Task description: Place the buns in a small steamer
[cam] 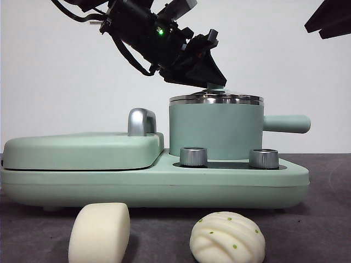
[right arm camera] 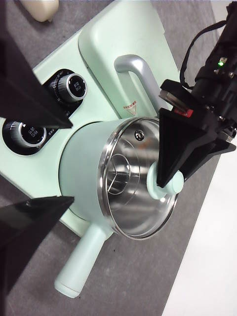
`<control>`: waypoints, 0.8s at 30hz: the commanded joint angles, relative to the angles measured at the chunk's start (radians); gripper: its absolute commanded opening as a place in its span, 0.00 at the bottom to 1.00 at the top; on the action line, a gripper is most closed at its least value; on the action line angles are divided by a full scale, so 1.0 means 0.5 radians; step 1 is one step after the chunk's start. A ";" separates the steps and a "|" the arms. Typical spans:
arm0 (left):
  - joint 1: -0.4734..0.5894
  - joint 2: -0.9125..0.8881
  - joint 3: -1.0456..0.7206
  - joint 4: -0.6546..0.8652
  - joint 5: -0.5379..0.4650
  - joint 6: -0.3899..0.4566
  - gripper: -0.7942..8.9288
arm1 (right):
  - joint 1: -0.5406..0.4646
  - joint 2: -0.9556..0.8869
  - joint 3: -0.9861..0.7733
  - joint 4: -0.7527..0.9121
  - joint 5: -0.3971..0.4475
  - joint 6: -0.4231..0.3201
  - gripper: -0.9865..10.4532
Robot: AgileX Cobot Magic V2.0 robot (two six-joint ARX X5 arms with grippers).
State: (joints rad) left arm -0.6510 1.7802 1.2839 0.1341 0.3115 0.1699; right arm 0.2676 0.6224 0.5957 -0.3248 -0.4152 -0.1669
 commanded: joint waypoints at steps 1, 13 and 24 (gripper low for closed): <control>-0.019 0.045 0.053 0.043 -0.003 -0.008 0.09 | 0.010 0.007 0.031 0.018 0.002 0.021 0.28; -0.016 -0.178 0.096 0.011 -0.015 -0.067 0.09 | 0.010 0.007 0.031 0.018 0.002 0.021 0.28; 0.092 -0.600 0.097 -0.610 -0.230 -0.124 0.09 | 0.010 0.007 0.031 0.018 -0.008 0.021 0.28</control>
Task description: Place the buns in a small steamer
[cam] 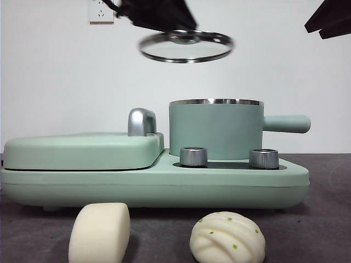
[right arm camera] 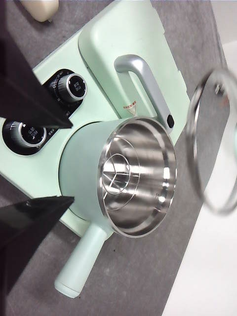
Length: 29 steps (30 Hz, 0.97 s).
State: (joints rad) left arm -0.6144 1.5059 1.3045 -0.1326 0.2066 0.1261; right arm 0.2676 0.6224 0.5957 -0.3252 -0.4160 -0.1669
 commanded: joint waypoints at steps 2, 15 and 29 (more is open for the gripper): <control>0.063 -0.122 0.056 -0.233 -0.095 -0.077 0.09 | 0.014 0.008 0.031 0.018 -0.006 0.021 0.28; 0.330 -0.444 -0.264 -0.466 -0.174 -0.135 0.09 | 0.498 0.217 0.058 0.053 0.014 -0.005 0.28; 0.497 -0.599 -0.417 -0.453 -0.211 -0.129 0.09 | 1.261 1.022 0.159 0.352 0.170 -0.005 0.33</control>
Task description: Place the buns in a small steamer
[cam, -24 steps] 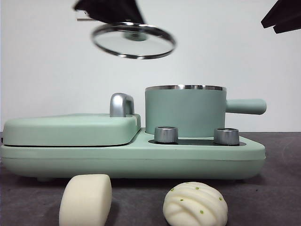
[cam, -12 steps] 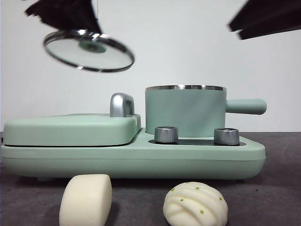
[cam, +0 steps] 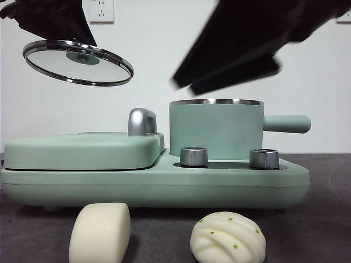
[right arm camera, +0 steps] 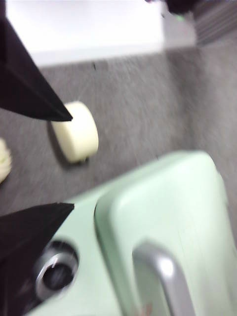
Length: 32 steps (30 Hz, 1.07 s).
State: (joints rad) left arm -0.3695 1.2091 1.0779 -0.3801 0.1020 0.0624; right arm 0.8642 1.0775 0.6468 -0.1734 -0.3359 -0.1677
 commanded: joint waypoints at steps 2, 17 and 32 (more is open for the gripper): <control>0.019 -0.005 0.037 0.036 -0.002 -0.002 0.09 | 0.128 0.240 0.101 0.071 0.026 -0.018 0.36; 0.053 -0.005 0.037 0.037 -0.002 0.003 0.09 | 0.297 0.935 0.424 0.053 0.047 -0.132 0.41; 0.077 -0.005 0.037 0.067 -0.002 0.016 0.09 | 0.349 1.131 0.424 -0.084 0.109 -0.189 0.35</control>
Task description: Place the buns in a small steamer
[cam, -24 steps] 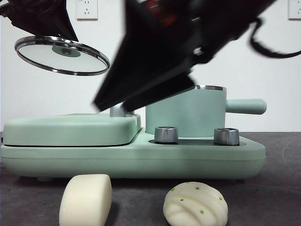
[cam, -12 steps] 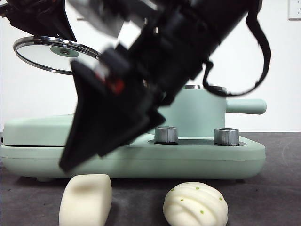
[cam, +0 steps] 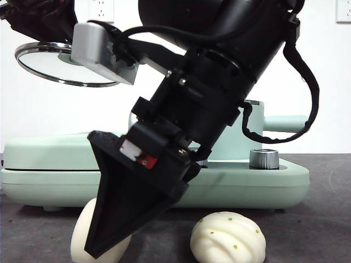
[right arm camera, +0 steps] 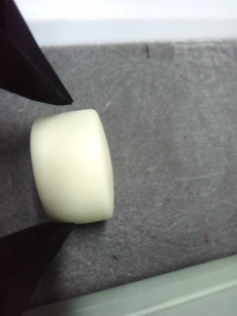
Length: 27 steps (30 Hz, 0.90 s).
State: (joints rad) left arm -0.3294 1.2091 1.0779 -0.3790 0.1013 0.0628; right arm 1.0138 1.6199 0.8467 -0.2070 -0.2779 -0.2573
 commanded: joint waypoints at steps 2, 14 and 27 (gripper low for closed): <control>-0.003 -0.005 0.037 0.068 0.000 0.015 0.09 | 0.076 0.043 0.024 -0.016 -0.005 -0.002 0.32; -0.003 -0.005 0.037 0.070 0.000 0.014 0.09 | 0.006 -0.238 0.385 -0.842 -0.004 0.355 0.31; -0.003 -0.005 0.037 0.072 0.000 0.014 0.09 | -0.506 -0.295 1.358 -1.975 0.259 0.560 0.31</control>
State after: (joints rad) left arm -0.3294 1.2091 1.0779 -0.3710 0.1013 0.0631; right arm 0.7704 1.4483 1.4891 -1.1957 -0.1566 0.0078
